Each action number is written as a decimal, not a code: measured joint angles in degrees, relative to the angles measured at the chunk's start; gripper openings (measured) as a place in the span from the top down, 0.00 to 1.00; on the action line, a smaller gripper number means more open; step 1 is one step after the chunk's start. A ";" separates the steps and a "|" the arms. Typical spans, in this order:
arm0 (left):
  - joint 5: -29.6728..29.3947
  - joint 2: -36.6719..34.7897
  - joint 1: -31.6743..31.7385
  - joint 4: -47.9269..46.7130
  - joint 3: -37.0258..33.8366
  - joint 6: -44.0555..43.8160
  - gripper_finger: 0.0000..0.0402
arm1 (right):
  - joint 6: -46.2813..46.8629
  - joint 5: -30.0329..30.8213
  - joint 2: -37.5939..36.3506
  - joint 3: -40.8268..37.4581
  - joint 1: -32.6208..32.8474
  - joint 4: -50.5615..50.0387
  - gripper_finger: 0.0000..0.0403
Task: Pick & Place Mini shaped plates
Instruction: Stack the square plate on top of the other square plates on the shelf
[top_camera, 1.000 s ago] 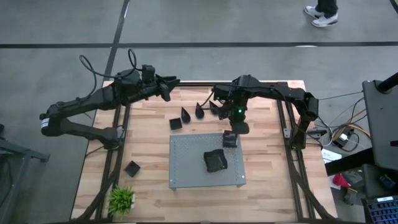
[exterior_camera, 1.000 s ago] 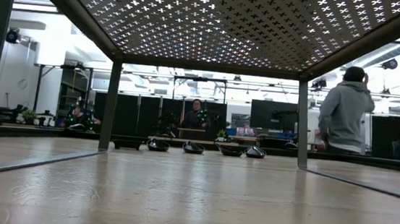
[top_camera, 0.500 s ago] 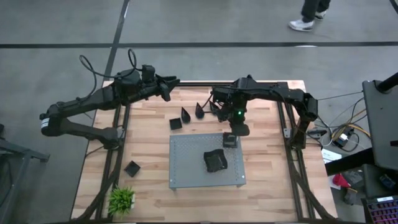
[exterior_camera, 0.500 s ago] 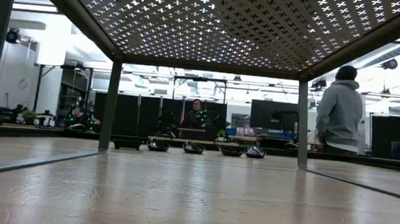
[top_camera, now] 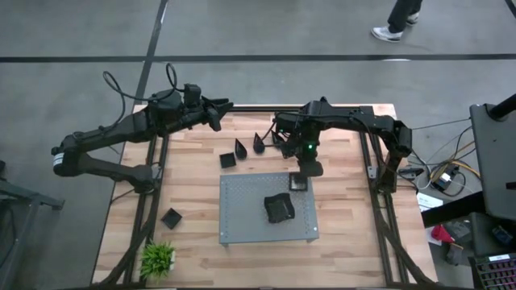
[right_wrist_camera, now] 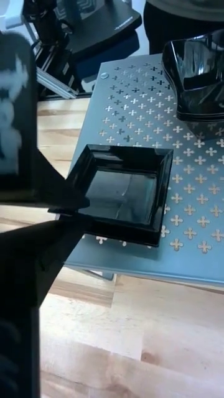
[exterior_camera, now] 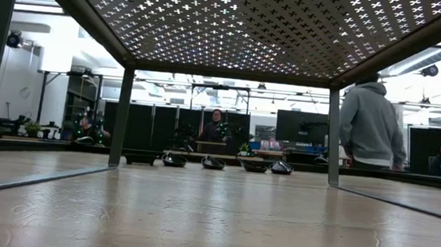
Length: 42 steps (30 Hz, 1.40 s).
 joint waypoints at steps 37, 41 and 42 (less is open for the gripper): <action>-2.56 0.18 1.85 -26.30 0.00 -11.62 0.62 | 7.35 3.28 -0.11 9.31 -3.20 0.52 0.81; -2.52 0.86 3.92 -31.01 -0.22 -12.79 0.62 | 7.15 4.43 -0.11 10.09 -4.56 0.64 0.84; -2.30 1.06 4.38 -31.78 -0.58 -13.16 0.62 | 6.97 4.44 -0.11 10.19 -4.94 0.65 0.84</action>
